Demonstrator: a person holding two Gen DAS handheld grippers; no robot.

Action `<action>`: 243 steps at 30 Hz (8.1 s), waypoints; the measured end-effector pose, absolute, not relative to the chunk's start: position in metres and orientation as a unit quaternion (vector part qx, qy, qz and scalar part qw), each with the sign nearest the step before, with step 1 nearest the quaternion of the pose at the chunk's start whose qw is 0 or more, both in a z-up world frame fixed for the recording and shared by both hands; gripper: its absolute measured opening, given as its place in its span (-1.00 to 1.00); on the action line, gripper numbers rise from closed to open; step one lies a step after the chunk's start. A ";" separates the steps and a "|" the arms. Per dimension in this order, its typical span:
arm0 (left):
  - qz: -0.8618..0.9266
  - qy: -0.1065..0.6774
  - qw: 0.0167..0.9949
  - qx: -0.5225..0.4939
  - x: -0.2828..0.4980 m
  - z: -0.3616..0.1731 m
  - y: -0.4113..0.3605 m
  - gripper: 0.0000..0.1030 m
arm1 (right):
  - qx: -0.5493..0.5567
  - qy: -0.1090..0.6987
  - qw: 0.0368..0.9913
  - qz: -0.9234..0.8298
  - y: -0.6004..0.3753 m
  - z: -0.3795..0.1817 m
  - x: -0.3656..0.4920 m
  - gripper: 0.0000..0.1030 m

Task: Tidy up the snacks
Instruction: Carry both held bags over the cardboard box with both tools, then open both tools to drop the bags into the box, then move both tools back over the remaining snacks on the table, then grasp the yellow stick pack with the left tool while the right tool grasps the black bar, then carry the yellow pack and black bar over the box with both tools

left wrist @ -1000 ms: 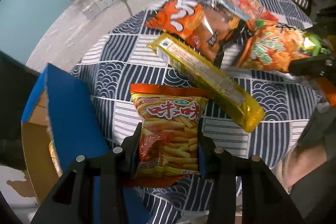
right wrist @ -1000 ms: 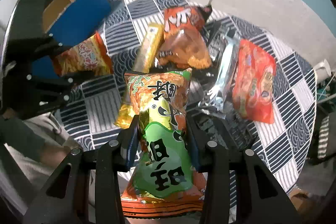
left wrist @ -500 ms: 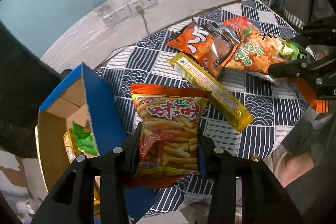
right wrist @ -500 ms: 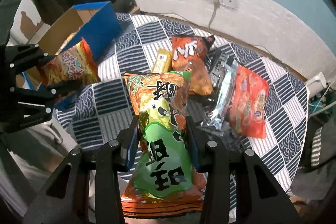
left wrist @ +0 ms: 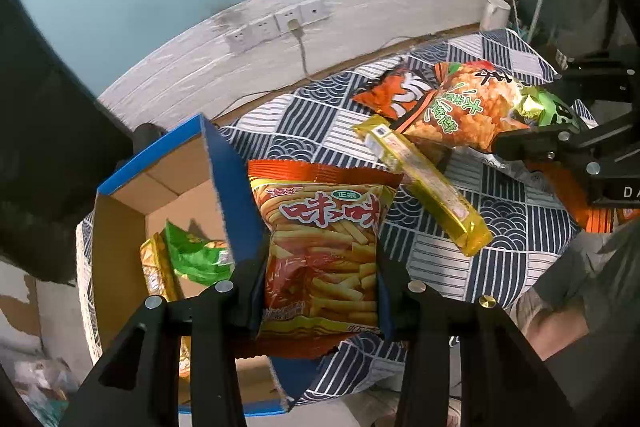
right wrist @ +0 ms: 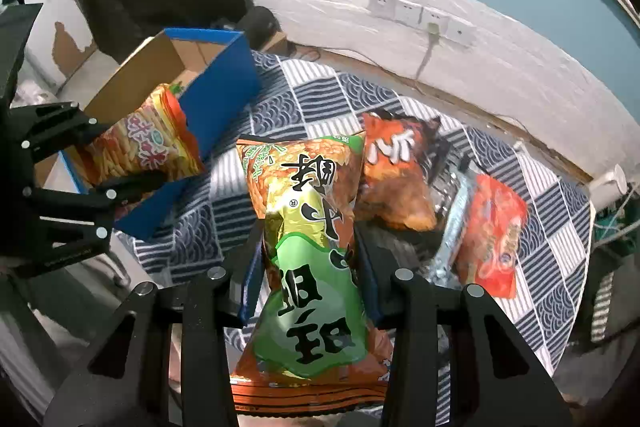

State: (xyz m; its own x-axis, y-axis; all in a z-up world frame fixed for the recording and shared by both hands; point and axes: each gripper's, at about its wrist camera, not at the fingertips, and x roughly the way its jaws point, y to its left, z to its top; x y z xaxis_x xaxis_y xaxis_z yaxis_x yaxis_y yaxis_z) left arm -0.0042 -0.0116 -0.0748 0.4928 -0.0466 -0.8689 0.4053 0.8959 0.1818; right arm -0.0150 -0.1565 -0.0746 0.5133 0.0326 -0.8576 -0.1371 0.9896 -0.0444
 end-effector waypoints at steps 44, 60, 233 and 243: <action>0.017 0.489 0.871 0.049 0.013 -0.076 0.184 -0.14 | -0.103 0.517 0.835 0.156 0.034 -0.090 0.110 -0.21; 0.045 0.482 0.875 0.028 0.013 -0.066 0.204 0.25 | -0.104 0.500 0.846 0.157 0.037 -0.078 0.108 0.14; -0.143 0.625 0.752 0.153 0.003 -0.228 -0.078 -0.44 | -0.071 0.612 0.785 0.057 -0.231 -0.190 -0.026 0.23; -0.145 0.598 0.775 0.143 -0.004 -0.178 -0.060 -0.44 | -0.067 0.564 0.823 0.023 -0.222 -0.129 -0.048 0.23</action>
State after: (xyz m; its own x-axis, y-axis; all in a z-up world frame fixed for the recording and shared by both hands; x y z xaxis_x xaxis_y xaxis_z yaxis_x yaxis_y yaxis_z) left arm -0.0044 -0.0599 -0.1782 0.2415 -0.0537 -0.9689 0.3963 0.9168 0.0480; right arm -0.0483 -0.2216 -0.1289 0.3632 -0.0374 -0.9310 -0.1138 0.9899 -0.0842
